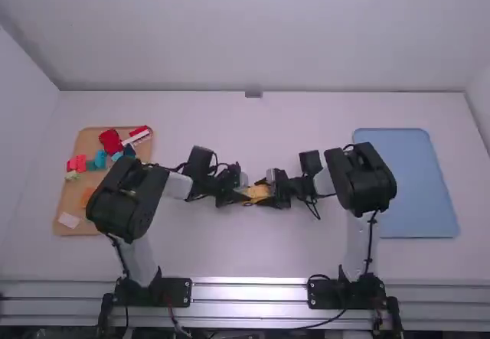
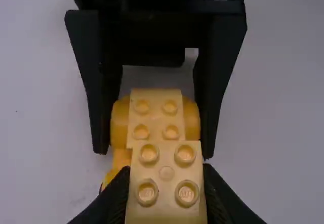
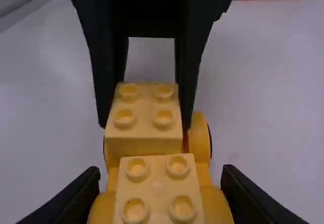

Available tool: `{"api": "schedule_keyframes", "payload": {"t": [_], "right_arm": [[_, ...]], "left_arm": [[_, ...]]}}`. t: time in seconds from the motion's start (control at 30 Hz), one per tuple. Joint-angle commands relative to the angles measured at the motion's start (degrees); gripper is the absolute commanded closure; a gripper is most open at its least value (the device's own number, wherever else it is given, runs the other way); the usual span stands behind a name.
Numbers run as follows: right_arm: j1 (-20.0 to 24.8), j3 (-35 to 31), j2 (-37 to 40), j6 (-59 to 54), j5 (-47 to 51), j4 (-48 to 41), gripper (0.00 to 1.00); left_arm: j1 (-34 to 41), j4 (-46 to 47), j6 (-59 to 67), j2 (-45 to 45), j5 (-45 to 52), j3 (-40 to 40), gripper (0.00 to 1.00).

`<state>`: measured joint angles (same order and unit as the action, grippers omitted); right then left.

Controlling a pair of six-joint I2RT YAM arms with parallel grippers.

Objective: Assemble lego blocks to make yellow taxi

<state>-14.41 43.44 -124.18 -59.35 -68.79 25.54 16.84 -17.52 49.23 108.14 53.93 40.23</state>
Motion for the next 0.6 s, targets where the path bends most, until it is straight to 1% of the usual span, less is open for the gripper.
{"api": "schedule_keyframes", "payload": {"t": [0.0, 0.17, 0.4, 0.57], "right_arm": [[-0.26, 0.0, -0.94, 0.52, 2.6, -0.63, 0.6], [-0.28, -0.26, -0.94, 0.52, 2.4, -0.63, 0.6], [-0.96, -0.7, -0.94, 0.35, 2.67, -0.31, 0.6], [-0.96, -0.72, -0.94, 0.33, 2.6, -0.24, 0.6]], "left_arm": [[0.81, 0.26, 0.22, 1.77, 0.11, 0.66, 0.9], [0.96, 0.33, -0.13, 1.81, -4.09, 0.63, 0.9], [0.96, -1.66, 0.07, 1.79, -3.85, 0.63, 0.91], [0.68, -1.42, 0.22, 1.79, -4.63, 0.63, 0.91]]}}
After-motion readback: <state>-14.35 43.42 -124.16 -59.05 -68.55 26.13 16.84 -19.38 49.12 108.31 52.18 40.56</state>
